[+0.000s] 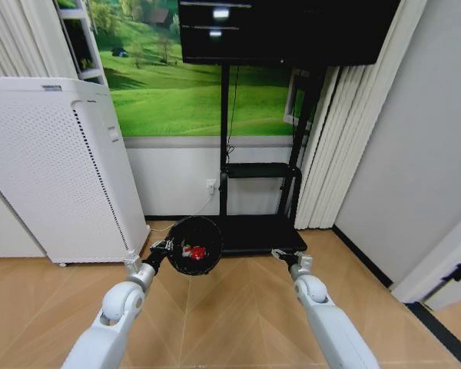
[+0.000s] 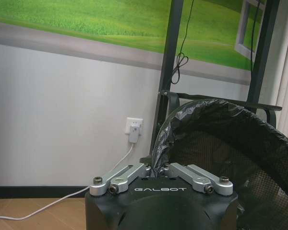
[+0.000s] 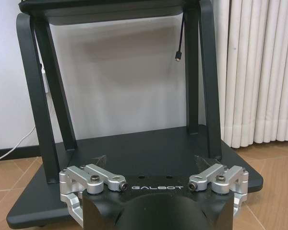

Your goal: Pick up the trash bin and place the garbage on the floor into it.

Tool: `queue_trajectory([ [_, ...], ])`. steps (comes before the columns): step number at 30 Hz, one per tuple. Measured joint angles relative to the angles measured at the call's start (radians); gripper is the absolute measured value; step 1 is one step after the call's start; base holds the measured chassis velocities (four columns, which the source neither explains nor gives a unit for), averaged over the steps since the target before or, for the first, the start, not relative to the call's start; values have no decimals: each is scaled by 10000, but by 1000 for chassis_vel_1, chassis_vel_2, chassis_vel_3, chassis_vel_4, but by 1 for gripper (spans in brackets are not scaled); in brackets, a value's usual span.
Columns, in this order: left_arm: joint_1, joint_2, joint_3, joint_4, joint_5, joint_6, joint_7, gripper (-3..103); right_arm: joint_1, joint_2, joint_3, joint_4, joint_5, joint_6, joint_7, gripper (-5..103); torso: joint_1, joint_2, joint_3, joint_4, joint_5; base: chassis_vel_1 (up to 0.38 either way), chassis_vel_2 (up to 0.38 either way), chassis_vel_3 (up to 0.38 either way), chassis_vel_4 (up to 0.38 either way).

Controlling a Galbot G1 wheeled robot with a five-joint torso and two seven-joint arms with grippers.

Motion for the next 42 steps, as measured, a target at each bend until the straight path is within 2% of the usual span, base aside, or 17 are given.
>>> queue_trajectory([
  [17,19,44,36,-3,-1,0,-3,4,203,-29,-112,-348,76,44,-214,100,-1,1,0,2,0,-77,-81,81,79],
  [30,15,32,64,3,-1,2,-7,4,182,-49,-193,-458,49,109,-277,100,0,0,0,1,-3,-173,-173,165,172],
  [34,-41,23,68,2,-51,15,-35,4,-61,-97,-223,-266,99,-338,-324,100,-1,0,0,-5,3,-144,-115,114,120],
  [36,-102,64,56,0,-99,24,-43,4,-158,-31,-277,-421,36,-1060,-342,100,0,0,0,-2,0,-38,-10,10,24],
  [38,-117,89,40,-8,-120,28,-48,4,-186,-14,-296,-487,18,-1276,-345,100,0,0,0,1,-1,0,0,0,0],
  [40,-163,159,-58,-52,-212,52,-101,4,-387,44,-388,-610,17,-2122,-416,100,0,1,0,6,0,28,32,-19,-11],
  [42,-165,169,-93,-60,-231,54,-106,4,-467,70,-414,-643,10,-2357,-445,100,0,0,-1,6,-1,57,60,-24,-21],
])
